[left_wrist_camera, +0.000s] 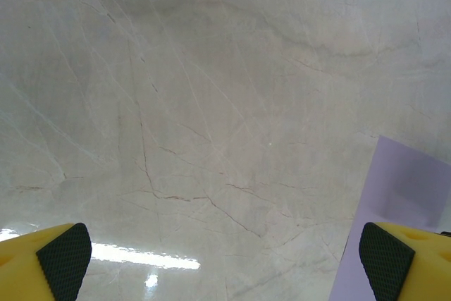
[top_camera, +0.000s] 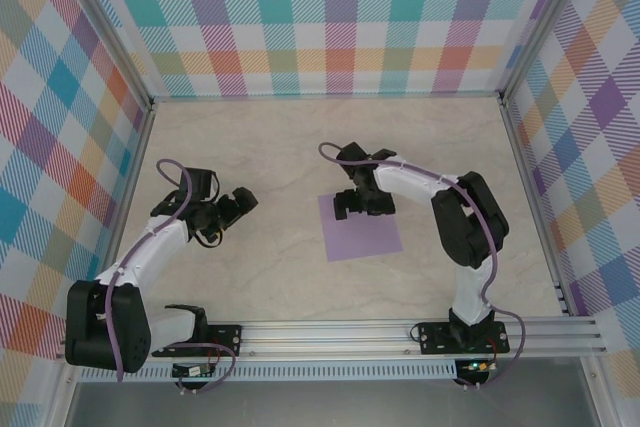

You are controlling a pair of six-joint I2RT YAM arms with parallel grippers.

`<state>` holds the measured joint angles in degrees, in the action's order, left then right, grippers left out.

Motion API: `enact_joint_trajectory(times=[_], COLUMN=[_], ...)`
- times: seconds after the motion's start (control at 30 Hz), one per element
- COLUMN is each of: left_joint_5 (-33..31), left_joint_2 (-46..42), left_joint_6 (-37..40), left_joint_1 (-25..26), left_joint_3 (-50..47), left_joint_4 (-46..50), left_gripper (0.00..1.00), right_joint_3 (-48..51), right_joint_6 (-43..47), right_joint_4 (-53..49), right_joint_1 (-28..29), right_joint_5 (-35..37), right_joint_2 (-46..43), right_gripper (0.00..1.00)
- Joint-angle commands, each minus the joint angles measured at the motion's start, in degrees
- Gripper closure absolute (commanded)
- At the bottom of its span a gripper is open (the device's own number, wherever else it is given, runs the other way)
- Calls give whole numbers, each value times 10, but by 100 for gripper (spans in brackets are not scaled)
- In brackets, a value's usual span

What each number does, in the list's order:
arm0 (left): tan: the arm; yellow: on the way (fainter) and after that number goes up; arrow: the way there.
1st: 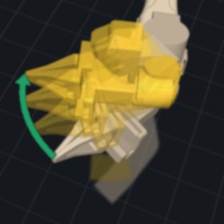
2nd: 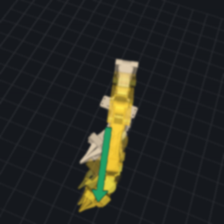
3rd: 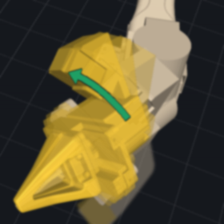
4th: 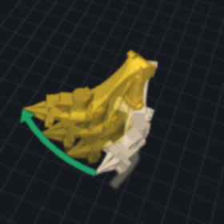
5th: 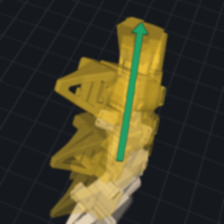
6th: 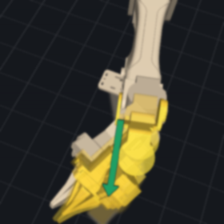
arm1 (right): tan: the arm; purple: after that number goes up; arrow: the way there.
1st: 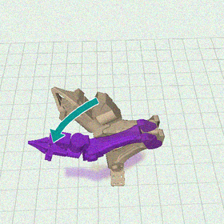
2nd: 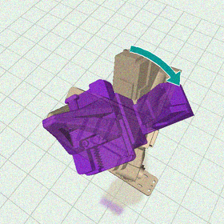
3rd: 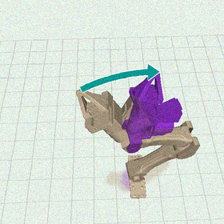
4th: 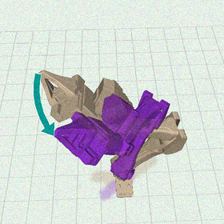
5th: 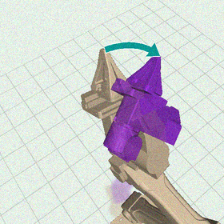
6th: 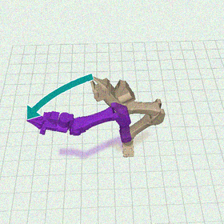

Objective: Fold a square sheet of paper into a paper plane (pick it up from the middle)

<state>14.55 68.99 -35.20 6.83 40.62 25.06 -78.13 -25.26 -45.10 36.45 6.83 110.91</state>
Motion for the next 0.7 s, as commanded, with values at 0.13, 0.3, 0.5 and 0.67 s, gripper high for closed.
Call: enact_joint_trajectory(times=[0.13, 0.3, 0.5, 0.67], left_joint_5=[14, 13, 13, 12], left_joint_2=[7, 13, 18, 16], left_joint_6=[-6, -7, -3, -2], left_joint_1=[11, 13, 14, 15], left_joint_3=[-5, 0, 11, 13], left_joint_4=[-5, -4, 6, 9], left_gripper=[0, 0, 0, 0], right_joint_3=[-13, -9, 1, 6], right_joint_6=[-3, 0, 6, -1], right_joint_4=[-18, -17, -8, 2], right_joint_1=[4, 4, 4, 3], right_joint_5=[-8, -9, -8, 3], right_joint_2=[43, 75, 114, 134], right_gripper=[0, 6, 12, 16])
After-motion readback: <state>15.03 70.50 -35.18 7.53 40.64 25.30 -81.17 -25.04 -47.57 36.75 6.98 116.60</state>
